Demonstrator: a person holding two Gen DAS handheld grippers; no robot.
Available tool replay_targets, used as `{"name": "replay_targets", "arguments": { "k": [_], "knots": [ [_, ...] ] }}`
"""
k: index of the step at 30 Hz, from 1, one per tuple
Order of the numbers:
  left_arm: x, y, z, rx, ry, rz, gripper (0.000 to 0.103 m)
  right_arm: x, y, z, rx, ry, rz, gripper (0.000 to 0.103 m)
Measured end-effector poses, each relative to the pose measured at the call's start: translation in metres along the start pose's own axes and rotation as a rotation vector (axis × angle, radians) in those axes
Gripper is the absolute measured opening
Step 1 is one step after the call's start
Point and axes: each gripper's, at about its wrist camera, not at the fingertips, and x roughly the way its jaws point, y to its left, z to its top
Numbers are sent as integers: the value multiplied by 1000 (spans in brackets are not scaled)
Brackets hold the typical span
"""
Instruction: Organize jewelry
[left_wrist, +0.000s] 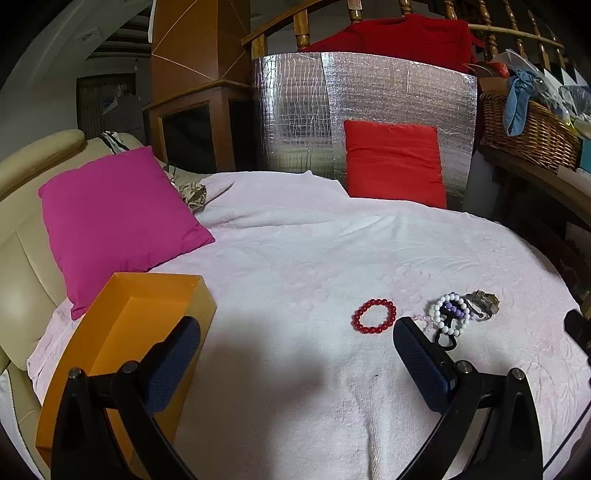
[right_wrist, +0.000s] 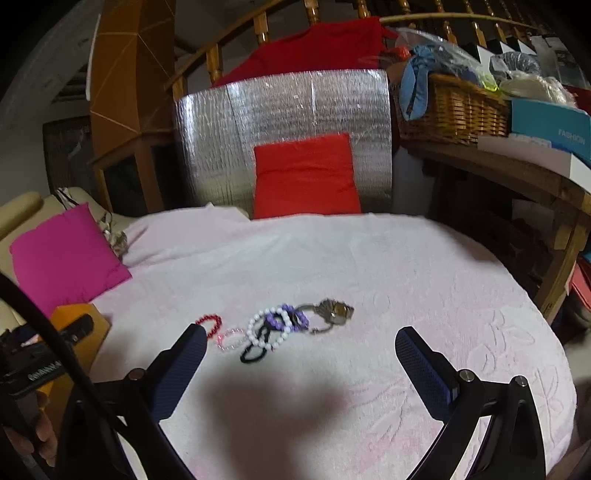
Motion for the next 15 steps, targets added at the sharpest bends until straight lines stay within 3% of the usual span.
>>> {"name": "replay_targets", "arguments": {
  "k": [3,10,15],
  "knots": [
    [-1,0,1,-3,-3,-3,103,7,-1,-2,-1,41,4,103],
    [-3,-3,1,8,-11,-11,103,5,-1,-3,-12,28,1,103],
    [8,-5,-1,7,38,-37,103,13,-10,-3,27,69,1,103]
  ]
}}
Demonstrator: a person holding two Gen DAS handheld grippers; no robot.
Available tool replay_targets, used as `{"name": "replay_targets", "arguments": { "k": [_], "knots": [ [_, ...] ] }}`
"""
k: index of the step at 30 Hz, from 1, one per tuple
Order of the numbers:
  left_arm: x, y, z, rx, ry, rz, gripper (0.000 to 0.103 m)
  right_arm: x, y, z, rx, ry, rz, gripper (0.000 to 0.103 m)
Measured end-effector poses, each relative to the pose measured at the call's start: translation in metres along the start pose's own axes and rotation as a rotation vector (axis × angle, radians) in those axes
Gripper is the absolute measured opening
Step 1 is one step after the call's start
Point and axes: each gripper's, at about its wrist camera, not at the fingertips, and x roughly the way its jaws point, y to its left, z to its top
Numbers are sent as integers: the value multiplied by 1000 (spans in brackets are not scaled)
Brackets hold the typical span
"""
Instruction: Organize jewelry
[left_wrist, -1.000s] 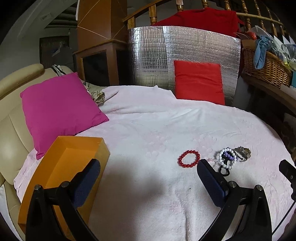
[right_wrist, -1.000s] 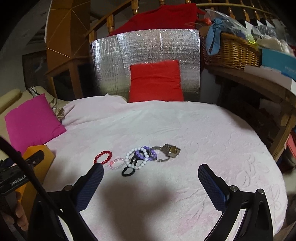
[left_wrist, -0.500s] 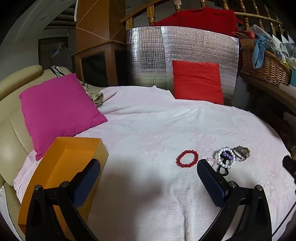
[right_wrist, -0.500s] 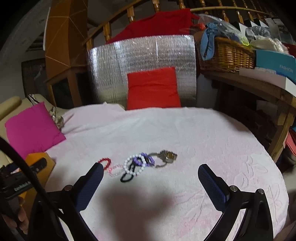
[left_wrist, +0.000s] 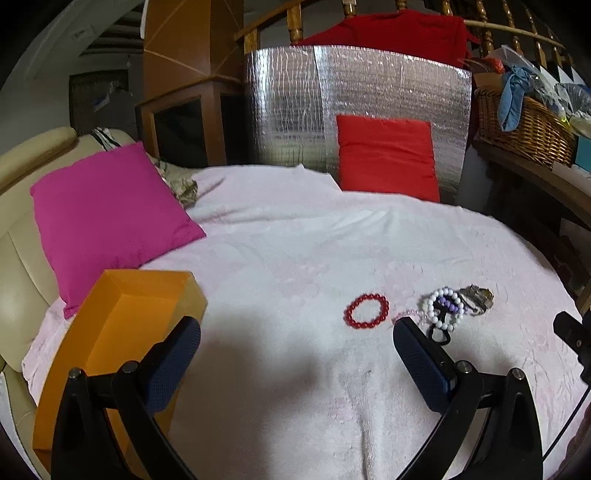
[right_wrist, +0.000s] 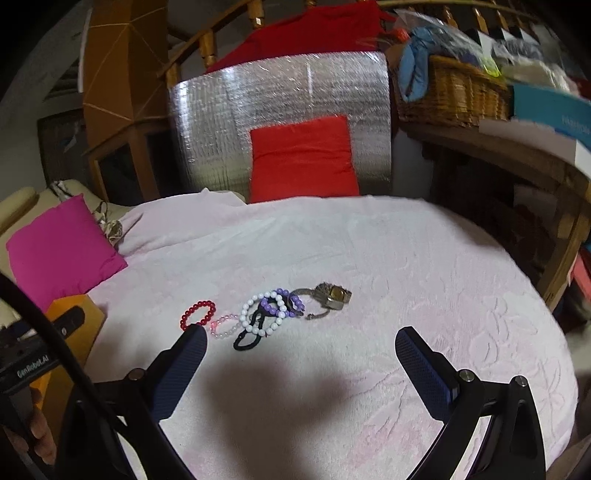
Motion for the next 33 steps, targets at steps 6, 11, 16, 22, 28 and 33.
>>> {"name": "replay_targets", "arguments": {
  "k": [6,11,16,22,28,33],
  "knots": [
    [24,-8,-6,5,98,-52,103,28,-23,1,73,104,7,103],
    [49,-19,-7,32,157,-64,103,60,-31,4,91,193,16,103],
    [82,-24,-8,46,235,-62,103,90,-32,7,147,245,107,100],
    [108,-17,-8,67,266,-31,103,135,-8,15,123,286,200,74],
    [124,-7,-8,43,288,-70,103,179,3,11,169,355,173,57],
    [134,-7,-8,58,277,-111,103,198,2,5,224,378,141,35]
  ]
}}
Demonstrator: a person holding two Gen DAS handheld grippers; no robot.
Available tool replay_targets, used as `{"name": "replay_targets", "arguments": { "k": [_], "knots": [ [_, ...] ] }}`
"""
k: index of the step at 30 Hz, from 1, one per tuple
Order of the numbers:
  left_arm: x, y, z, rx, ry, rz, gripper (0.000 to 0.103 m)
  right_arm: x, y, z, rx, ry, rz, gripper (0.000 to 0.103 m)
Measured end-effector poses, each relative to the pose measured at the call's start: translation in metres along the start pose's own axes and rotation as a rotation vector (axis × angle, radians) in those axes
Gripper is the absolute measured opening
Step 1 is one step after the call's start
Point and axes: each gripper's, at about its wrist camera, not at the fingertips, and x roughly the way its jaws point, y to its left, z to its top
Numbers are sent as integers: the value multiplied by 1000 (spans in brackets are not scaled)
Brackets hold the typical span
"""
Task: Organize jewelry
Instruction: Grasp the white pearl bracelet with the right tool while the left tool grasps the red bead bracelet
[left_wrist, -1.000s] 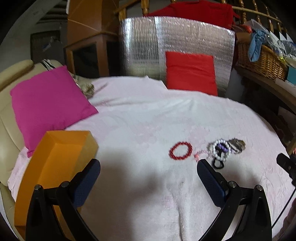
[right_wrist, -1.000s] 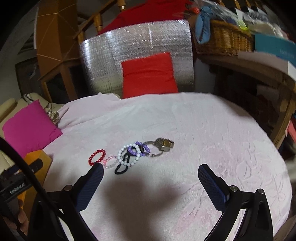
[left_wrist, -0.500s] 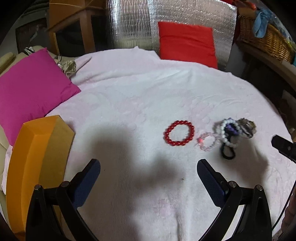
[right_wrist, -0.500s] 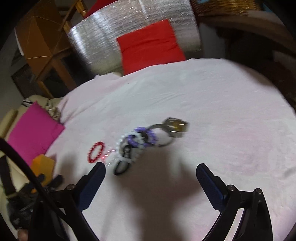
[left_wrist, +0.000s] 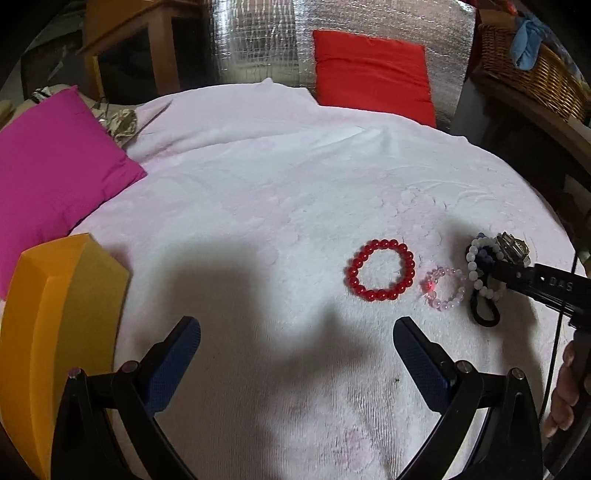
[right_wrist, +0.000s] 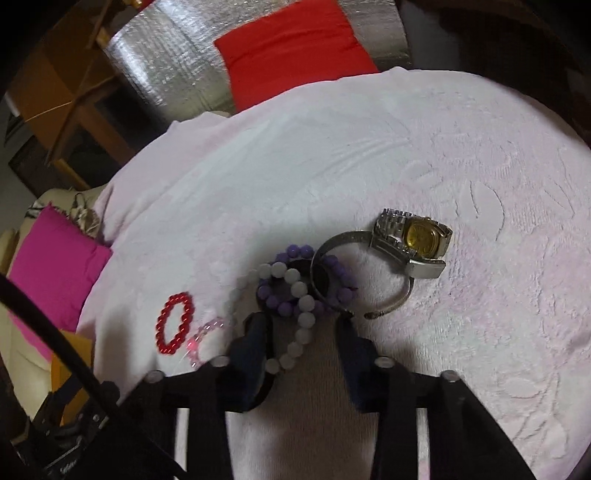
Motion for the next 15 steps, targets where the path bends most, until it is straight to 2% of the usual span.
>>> {"name": "replay_targets", "arguments": {
  "k": [1,2,4,5,7,11,15],
  "knots": [
    [3,0,1,-2,3,-19,101,1,1,0,1,-5,-4,31],
    [5,0,1,-3,0,-33,99,4,2,1,-2,-7,-15,22],
    [12,-2,3,5,3,-53,90,8,5,1,-12,-18,-29,11],
    [15,-3,4,7,9,-63,86,8,6,0,-15,-22,-34,11],
    [22,-5,6,1,23,-99,73,5,9,-2,-23,-35,-40,11],
    [32,-10,12,-25,27,-154,72,-10,8,-8,-36,-59,-30,11],
    [47,-13,22,-46,24,-178,72,-29,-4,-14,-5,-58,35,10]
  ]
}}
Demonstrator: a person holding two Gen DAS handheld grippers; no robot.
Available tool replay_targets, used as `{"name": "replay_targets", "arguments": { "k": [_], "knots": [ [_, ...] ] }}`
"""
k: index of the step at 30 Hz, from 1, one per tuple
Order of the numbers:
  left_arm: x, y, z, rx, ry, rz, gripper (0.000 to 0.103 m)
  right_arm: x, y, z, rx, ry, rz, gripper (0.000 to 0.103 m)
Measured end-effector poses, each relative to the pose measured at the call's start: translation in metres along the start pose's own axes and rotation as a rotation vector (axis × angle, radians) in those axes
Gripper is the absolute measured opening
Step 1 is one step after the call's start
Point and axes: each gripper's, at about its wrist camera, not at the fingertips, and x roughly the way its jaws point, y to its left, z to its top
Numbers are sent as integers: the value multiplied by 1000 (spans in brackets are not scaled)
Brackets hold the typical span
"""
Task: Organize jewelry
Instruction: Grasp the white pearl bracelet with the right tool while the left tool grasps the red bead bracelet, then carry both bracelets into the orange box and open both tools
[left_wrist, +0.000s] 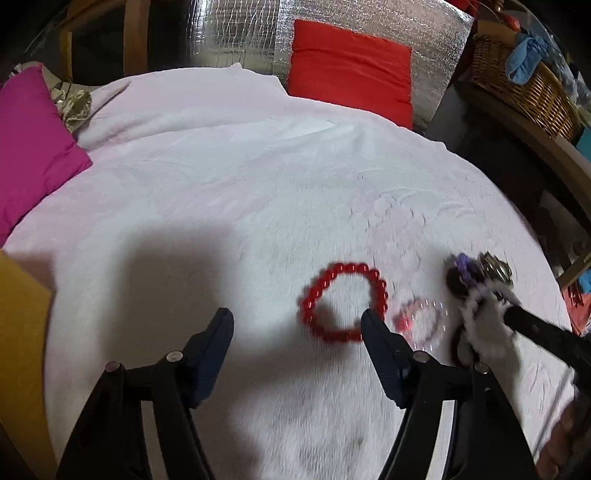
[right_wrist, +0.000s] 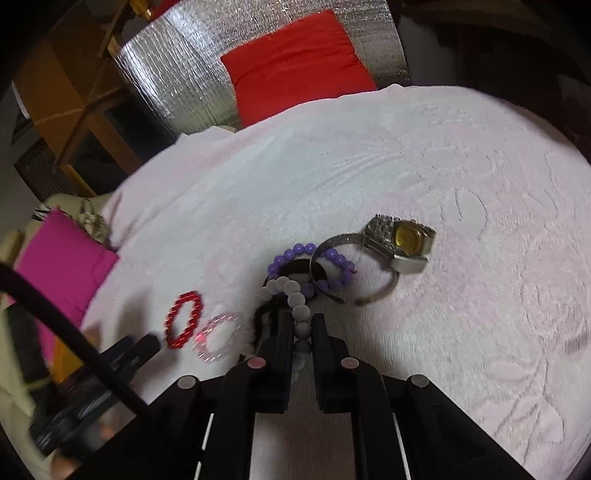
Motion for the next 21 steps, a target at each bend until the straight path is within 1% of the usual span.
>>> {"name": "replay_targets", "arguments": {
  "k": [2,3,4,5,7,9,12,15,18,21],
  "knots": [
    [9,-1,3,-8,23,-26,72,-11,-5,-2,18,-3,31,11],
    [12,-2,3,-7,27,-39,67,-15,-6,-3,21,-5,41,11],
    [14,-5,3,2,34,-47,55,-20,-8,-4,24,-12,45,11],
    [16,-8,2,18,39,-66,48,-22,-9,-3,29,-15,48,11],
    [15,-12,2,28,33,-100,24,-25,-11,-3,45,-10,69,11],
    [16,-14,0,43,54,-99,10,-27,-13,-3,49,-9,73,11],
    [11,-15,-2,44,56,-98,9,-30,-13,-3,46,-11,88,11],
    [-7,-16,-2,55,21,-100,9,-39,-13,-2,48,-7,141,11],
    [-28,-20,-4,87,-18,-94,9,-49,-12,-1,52,-8,187,11],
    [-45,-17,-7,94,-38,-114,9,-59,-11,-2,59,-14,225,11]
  ]
}}
